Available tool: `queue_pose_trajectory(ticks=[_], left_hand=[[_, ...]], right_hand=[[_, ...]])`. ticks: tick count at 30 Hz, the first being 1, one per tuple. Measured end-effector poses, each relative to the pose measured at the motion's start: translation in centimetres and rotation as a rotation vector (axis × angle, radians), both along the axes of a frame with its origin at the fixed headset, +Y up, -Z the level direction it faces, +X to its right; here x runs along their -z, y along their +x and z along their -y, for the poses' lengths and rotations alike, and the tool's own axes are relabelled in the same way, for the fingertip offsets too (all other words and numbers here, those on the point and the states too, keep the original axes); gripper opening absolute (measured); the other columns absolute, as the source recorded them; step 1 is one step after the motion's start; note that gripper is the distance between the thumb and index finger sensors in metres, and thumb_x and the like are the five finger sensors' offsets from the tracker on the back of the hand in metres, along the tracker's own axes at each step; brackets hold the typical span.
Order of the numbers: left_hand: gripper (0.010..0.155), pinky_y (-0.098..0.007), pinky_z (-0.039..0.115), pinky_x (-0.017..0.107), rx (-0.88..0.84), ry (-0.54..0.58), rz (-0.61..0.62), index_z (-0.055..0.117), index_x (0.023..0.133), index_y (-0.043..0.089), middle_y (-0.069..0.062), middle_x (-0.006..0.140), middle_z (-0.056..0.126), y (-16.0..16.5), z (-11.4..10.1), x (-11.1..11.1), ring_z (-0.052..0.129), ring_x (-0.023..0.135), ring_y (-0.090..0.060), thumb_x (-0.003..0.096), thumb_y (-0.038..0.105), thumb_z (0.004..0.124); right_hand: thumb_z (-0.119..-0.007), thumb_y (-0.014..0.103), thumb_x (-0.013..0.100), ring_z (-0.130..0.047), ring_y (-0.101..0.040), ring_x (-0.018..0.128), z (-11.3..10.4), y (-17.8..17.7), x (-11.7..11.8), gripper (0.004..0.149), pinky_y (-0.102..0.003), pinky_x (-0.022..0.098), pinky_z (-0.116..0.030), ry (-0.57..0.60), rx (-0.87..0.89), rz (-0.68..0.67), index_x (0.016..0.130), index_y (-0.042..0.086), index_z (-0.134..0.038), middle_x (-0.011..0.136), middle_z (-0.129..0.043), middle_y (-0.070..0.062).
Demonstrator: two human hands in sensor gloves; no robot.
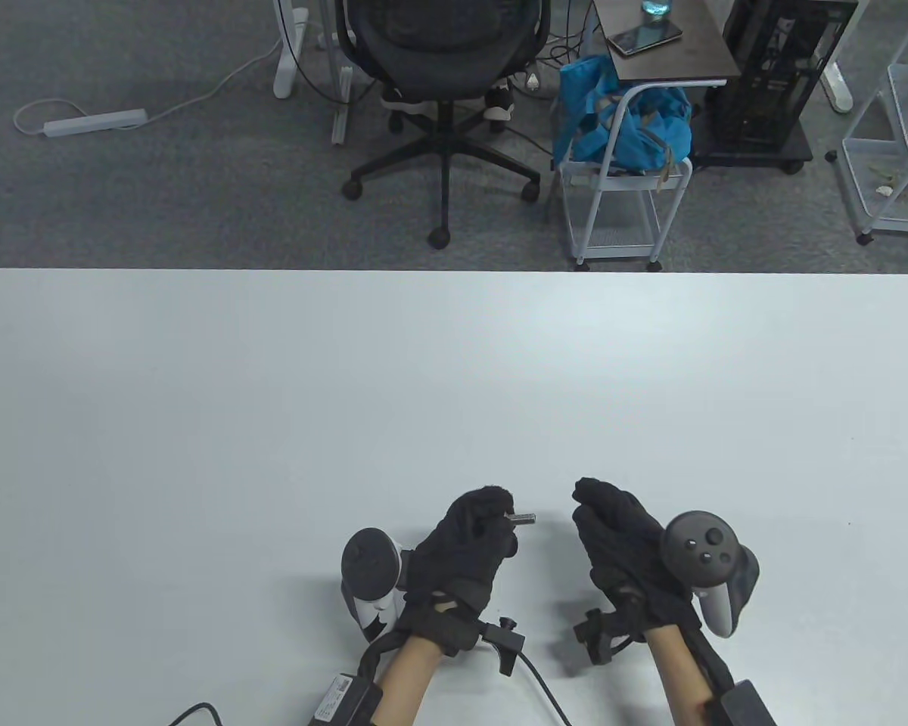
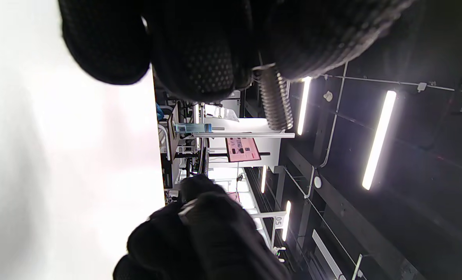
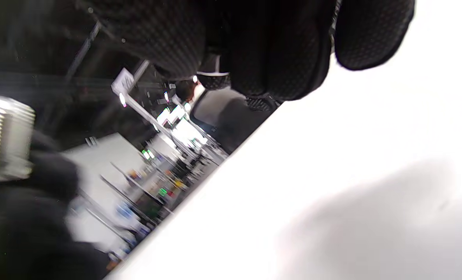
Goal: Unscrew nut from screw
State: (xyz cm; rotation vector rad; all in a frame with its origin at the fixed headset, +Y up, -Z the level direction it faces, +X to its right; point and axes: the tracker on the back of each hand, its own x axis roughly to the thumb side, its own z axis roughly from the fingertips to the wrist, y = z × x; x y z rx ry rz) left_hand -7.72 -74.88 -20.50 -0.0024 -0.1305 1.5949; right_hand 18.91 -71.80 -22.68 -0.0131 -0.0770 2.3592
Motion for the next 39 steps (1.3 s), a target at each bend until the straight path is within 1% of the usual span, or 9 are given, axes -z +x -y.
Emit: queue_pose_trajectory(ticks=[3,10,15,22,25,27,31,36,39], left_hand=[[0.049,-0.054,0.084,0.051,0.016,-0.005,-0.011,0.078,0.095,0.024,-0.012,0.085,0.090,-0.2,0.1,0.2,0.099,0.053,-0.023,0.0494,0.039,0.085],[0.049,-0.054,0.083,0.051,0.054,0.011,-0.014,0.079,0.095,0.023,-0.013,0.084,0.090,-0.5,-0.3,0.3,0.099,0.053,-0.023,0.0493,0.039,0.085],[0.048,-0.054,0.083,0.051,0.063,0.017,-0.029,0.078,0.095,0.024,-0.012,0.084,0.090,-1.0,-0.4,0.3,0.099,0.053,-0.023,0.0492,0.039,0.085],[0.049,-0.054,0.083,0.052,0.066,0.012,-0.043,0.078,0.095,0.024,-0.012,0.085,0.089,-1.4,-0.3,0.5,0.098,0.053,-0.023,0.0493,0.039,0.085],[0.049,-0.054,0.083,0.052,0.065,0.011,-0.043,0.078,0.095,0.024,-0.012,0.085,0.089,-1.4,-0.2,0.5,0.098,0.054,-0.023,0.0493,0.039,0.085],[0.049,-0.055,0.083,0.052,0.067,0.009,-0.042,0.078,0.095,0.024,-0.012,0.085,0.089,-1.4,-0.2,0.5,0.098,0.054,-0.023,0.0492,0.039,0.085],[0.048,-0.055,0.083,0.052,0.051,0.001,-0.048,0.078,0.095,0.024,-0.012,0.085,0.088,-1.5,-0.2,0.5,0.098,0.054,-0.024,0.0496,0.038,0.085],[0.048,-0.055,0.083,0.052,0.070,0.012,-0.044,0.078,0.095,0.024,-0.012,0.085,0.088,-1.4,-0.2,0.5,0.098,0.054,-0.024,0.0495,0.038,0.085],[0.048,-0.055,0.083,0.052,0.086,0.022,-0.043,0.078,0.095,0.024,-0.012,0.085,0.089,-1.4,-0.3,0.5,0.098,0.054,-0.024,0.0493,0.038,0.085]], right_hand=[[-0.080,0.031,0.053,-0.088,-0.041,0.070,0.8,-0.5,2.8,0.049,-0.066,0.059,-0.070,-0.031,-0.210,-0.019,0.098,0.011,-0.080,0.084,-0.085,-0.014],[-0.083,0.033,0.051,-0.089,-0.039,0.071,3.4,-1.9,7.9,0.050,-0.065,0.060,-0.071,-0.116,-0.399,-0.064,0.097,0.013,-0.076,0.083,-0.089,-0.011],[-0.085,0.033,0.050,-0.089,-0.040,0.068,4.4,-2.8,9.8,0.048,-0.065,0.060,-0.071,-0.145,-0.512,-0.081,0.094,0.013,-0.081,0.081,-0.088,-0.013],[-0.086,0.035,0.049,-0.090,-0.038,0.065,4.7,-4.2,10.4,0.048,-0.064,0.060,-0.072,-0.154,-0.666,-0.130,0.091,0.011,-0.084,0.078,-0.089,-0.012],[-0.081,0.040,0.051,-0.084,-0.042,0.075,4.1,-4.0,9.9,0.060,-0.067,0.061,-0.067,-0.149,-0.631,-0.140,0.102,0.009,-0.073,0.090,-0.082,-0.017],[-0.077,0.042,0.052,-0.082,-0.045,0.077,3.2,-3.8,9.0,0.062,-0.068,0.061,-0.066,-0.111,-0.562,-0.123,0.103,0.007,-0.070,0.092,-0.080,-0.019],[-0.074,0.044,0.054,-0.076,-0.050,0.085,1.3,-3.5,5.3,0.067,-0.069,0.061,-0.063,-0.081,-0.420,-0.114,0.108,0.005,-0.064,0.100,-0.073,-0.023],[-0.074,0.046,0.054,-0.070,-0.052,0.092,-0.6,-3.6,0.2,0.073,-0.069,0.062,-0.061,0.044,-0.359,-0.119,0.112,0.005,-0.056,0.107,-0.067,-0.025],[-0.073,0.047,0.054,-0.065,-0.053,0.096,-1.0,-3.8,-1.8,0.077,-0.070,0.063,-0.059,0.079,-0.321,-0.131,0.115,0.006,-0.050,0.111,-0.062,-0.024]])
